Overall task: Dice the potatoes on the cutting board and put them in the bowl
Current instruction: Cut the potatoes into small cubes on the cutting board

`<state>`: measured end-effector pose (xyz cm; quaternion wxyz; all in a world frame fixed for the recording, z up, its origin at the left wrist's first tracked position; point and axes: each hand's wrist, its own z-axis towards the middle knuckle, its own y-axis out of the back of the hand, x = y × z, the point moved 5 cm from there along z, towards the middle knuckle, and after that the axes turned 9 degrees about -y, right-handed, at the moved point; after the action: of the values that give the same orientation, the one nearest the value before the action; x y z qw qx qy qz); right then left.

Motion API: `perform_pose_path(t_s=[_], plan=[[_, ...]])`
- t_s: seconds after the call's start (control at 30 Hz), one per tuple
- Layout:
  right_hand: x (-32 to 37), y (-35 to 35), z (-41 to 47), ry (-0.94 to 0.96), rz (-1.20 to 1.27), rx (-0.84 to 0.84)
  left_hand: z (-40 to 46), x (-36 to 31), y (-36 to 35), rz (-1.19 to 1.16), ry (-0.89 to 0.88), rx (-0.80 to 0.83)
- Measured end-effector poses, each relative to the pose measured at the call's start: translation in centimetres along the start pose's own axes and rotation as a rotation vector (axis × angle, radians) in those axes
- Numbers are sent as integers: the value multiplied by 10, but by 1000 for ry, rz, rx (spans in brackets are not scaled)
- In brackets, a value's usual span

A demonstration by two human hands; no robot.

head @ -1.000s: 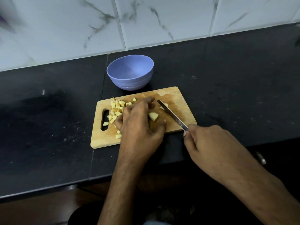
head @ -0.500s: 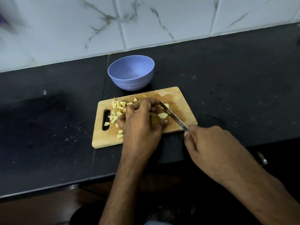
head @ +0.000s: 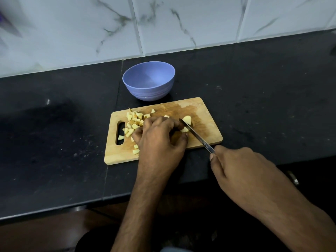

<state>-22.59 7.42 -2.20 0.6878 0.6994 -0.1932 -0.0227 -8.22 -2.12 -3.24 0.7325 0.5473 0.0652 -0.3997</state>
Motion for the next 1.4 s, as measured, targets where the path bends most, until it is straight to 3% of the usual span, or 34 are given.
perform_pose_path(t_s=[0.5,0.73,0.9,1.4], plan=[[4,2,16,-9,-20,213,0,1,1,-60,20,-50],[0,7,-4,-30,-60,104,-1,-4,1,-9,26,-65],[-2,7,-11,-58,-7,91,-4,-2,-1,90,9,10],[14,2,-22,-22,48,36,-8,-1,2,71,25,-22]])
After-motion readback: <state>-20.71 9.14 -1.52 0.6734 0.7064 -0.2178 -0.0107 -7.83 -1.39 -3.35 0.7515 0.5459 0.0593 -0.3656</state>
